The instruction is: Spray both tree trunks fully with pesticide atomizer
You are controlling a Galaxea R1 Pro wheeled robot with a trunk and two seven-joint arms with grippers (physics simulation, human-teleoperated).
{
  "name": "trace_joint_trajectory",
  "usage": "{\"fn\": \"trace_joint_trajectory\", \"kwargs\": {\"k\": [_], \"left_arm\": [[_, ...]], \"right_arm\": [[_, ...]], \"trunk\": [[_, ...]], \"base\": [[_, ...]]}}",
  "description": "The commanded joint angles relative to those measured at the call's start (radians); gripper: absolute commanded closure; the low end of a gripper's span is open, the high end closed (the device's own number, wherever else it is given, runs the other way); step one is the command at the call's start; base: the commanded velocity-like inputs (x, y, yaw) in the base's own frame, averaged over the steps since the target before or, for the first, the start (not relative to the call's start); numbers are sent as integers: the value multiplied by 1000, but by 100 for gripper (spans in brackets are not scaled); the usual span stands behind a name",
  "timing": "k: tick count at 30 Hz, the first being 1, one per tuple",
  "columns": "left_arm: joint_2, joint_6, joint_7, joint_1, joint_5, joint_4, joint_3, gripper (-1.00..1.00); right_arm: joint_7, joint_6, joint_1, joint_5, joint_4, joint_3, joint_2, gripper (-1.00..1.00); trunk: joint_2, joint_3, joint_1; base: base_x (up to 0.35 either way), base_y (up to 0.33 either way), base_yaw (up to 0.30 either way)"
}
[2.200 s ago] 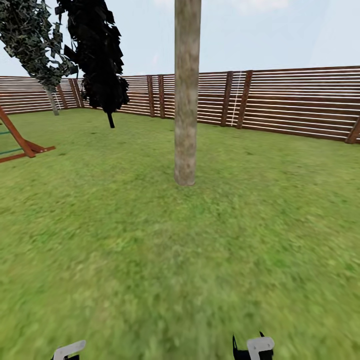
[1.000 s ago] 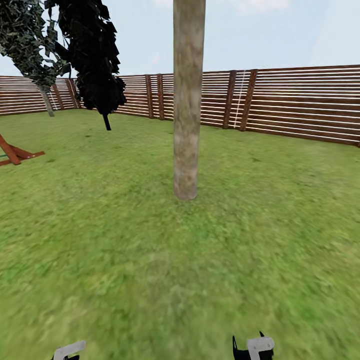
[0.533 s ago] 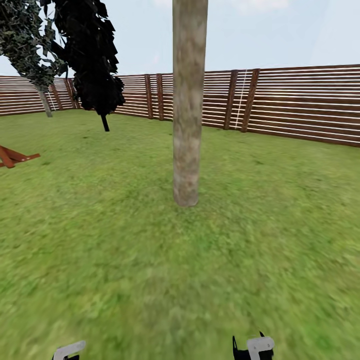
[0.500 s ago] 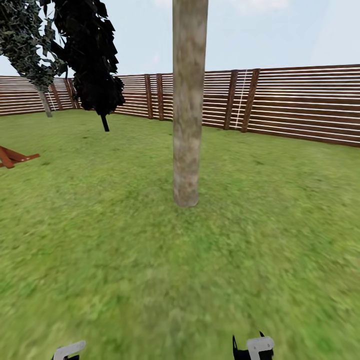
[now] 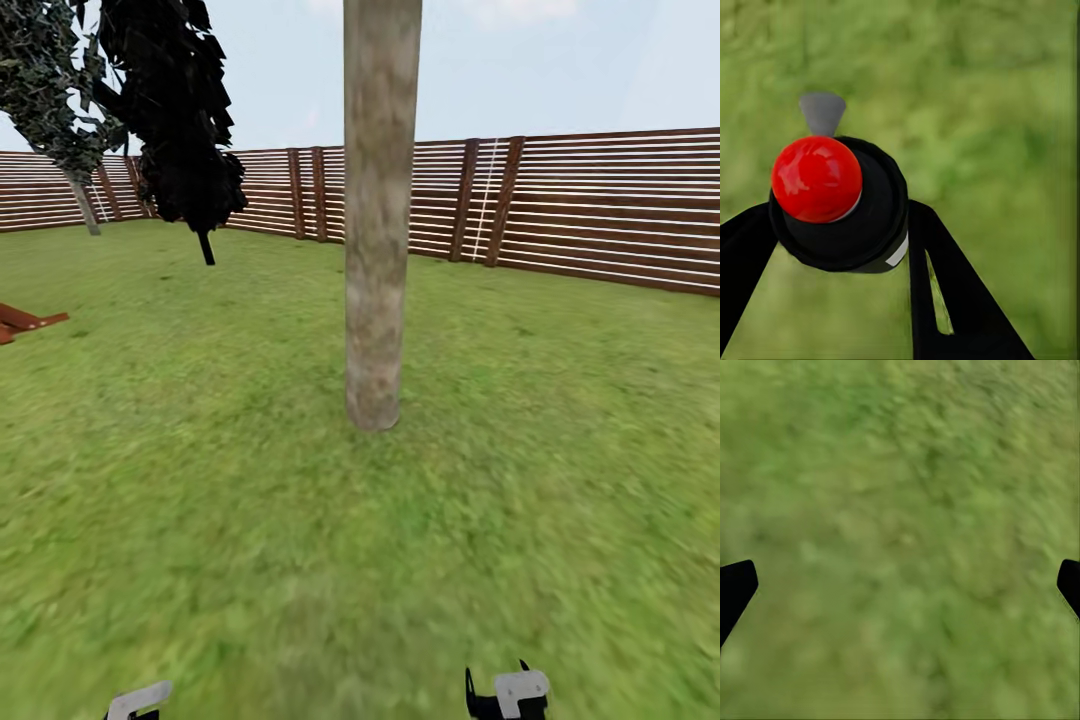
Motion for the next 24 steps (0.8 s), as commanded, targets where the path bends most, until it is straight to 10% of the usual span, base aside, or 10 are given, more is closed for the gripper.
{"fn": "trace_joint_trajectory", "kwargs": {"k": [1,24], "left_arm": [[0,0,0,0,0,0,0,100],[-2,0,-9,0,-8,1,-1,100]], "right_arm": [[1,0,0,-2,0,-2,-1,-100],[1,-1,0,-3,5,1,19,-100]], "trunk": [[0,0,0],[0,4,0]], "base": [[339,0,0],[323,-41,-87]]}}
